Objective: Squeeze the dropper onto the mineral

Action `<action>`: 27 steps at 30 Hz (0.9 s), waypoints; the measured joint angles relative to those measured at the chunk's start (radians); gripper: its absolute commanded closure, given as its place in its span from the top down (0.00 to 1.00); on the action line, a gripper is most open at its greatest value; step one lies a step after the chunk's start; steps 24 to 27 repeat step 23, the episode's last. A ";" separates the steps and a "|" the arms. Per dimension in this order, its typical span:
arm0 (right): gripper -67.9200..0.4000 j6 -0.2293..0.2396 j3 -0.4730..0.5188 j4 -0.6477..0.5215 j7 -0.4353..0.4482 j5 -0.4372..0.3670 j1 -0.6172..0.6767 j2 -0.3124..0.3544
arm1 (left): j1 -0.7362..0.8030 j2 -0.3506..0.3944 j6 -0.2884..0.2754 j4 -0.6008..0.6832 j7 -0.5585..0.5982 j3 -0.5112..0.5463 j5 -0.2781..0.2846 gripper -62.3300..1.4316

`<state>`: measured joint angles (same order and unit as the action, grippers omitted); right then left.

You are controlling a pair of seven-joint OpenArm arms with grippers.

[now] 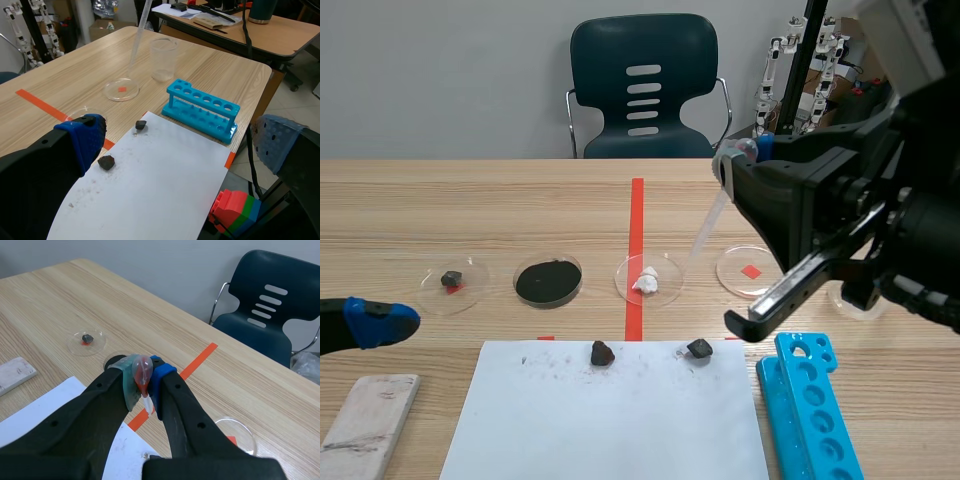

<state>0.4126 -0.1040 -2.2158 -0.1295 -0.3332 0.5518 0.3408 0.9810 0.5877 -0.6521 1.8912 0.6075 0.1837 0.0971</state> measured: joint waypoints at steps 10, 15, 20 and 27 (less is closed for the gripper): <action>0.02 0.000 0.000 0.000 0.008 0.000 0.000 0.000 | 0.000 0.000 0.000 0.000 0.000 0.000 0.000 0.99; 0.02 0.000 0.000 0.000 0.008 0.000 0.000 0.000 | 0.000 0.000 0.000 0.000 0.000 0.000 0.000 0.99; 0.02 0.000 0.000 0.000 0.008 0.000 0.000 0.000 | 0.000 0.000 0.000 0.000 0.000 0.000 0.000 0.99; 0.02 0.000 0.000 0.000 0.008 0.000 0.000 0.000 | 0.000 0.000 0.000 0.000 0.000 0.000 0.000 0.99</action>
